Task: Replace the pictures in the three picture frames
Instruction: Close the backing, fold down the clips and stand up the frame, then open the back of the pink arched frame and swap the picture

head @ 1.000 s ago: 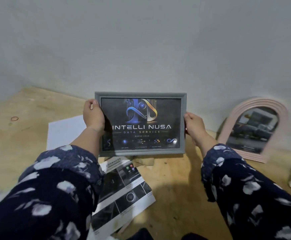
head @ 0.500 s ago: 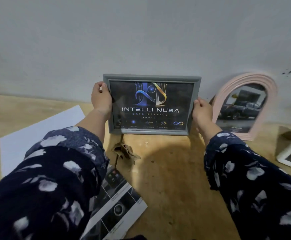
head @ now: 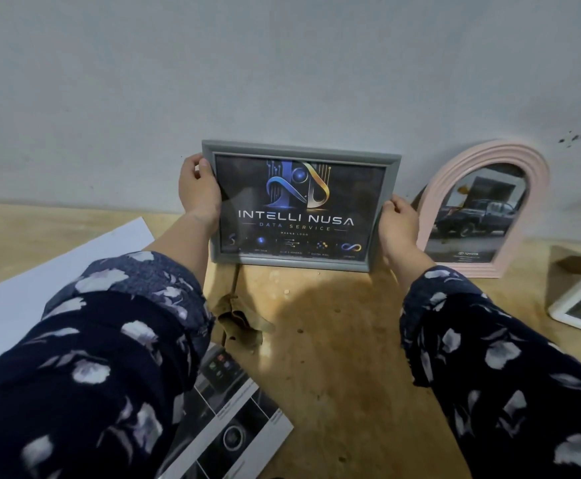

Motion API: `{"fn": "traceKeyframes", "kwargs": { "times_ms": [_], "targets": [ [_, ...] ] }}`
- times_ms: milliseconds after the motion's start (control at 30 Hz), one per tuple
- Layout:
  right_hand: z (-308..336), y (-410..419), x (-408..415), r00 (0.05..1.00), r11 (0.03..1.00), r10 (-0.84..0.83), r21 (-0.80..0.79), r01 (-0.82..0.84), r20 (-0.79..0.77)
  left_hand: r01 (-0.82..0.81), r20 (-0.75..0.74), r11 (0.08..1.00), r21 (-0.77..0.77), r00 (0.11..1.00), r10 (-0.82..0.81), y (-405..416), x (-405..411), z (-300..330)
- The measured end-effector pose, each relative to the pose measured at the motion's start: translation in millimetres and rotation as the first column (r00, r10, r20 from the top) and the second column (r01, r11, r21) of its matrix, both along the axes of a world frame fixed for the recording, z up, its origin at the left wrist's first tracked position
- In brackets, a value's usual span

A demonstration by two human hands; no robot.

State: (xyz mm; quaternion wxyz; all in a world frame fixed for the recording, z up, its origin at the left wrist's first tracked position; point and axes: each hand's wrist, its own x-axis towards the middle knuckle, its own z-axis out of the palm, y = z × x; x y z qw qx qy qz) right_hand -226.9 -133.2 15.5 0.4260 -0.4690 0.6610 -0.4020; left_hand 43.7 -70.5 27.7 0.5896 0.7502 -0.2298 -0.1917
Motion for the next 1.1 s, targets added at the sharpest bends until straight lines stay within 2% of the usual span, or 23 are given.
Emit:
{"fn": "traceKeyframes", "kwargs": {
  "times_ms": [133,233,367,433,567,700,800,900,1100],
  "targets": [
    [3,2,2,1.0,1.0,-0.021,0.018,0.02,0.021,0.002,0.029,0.999,0.036,1.0,-0.003,-3,2,5],
    [8,2,4,1.0,0.999,-0.014,0.037,0.013,0.023,-0.033,-0.015,0.998,0.062,0.999,0.034,0,3,8],
    [16,5,-2,0.998,0.995,0.061,0.073,-0.06,0.0,-0.049,-0.026,0.987,0.156,0.998,0.054,8,-1,18],
    [22,10,-6,0.994,0.99,0.107,0.094,-0.106,-0.011,-0.089,0.025,0.983,0.16,0.996,0.086,13,-8,22],
    [31,25,-17,0.983,0.976,0.18,0.121,-0.181,0.018,-0.182,0.233,0.952,0.247,0.964,0.124,25,-48,26],
    [28,33,-45,0.991,0.993,0.109,0.036,-0.112,0.077,-0.046,0.256,0.968,0.247,0.967,-0.019,25,-103,23],
    [26,35,-83,0.999,0.999,0.037,-0.033,-0.036,0.026,0.123,0.239,0.973,0.197,0.956,-0.169,17,-149,18],
    [26,30,-129,0.996,0.996,-0.053,-0.071,0.047,-0.078,0.301,0.141,0.942,0.148,0.937,-0.321,6,-196,15],
    [19,-7,-211,0.981,0.993,-0.112,-0.055,0.105,-0.158,0.42,-0.059,0.894,0.154,0.908,-0.416,-24,-275,10]
  ]
}}
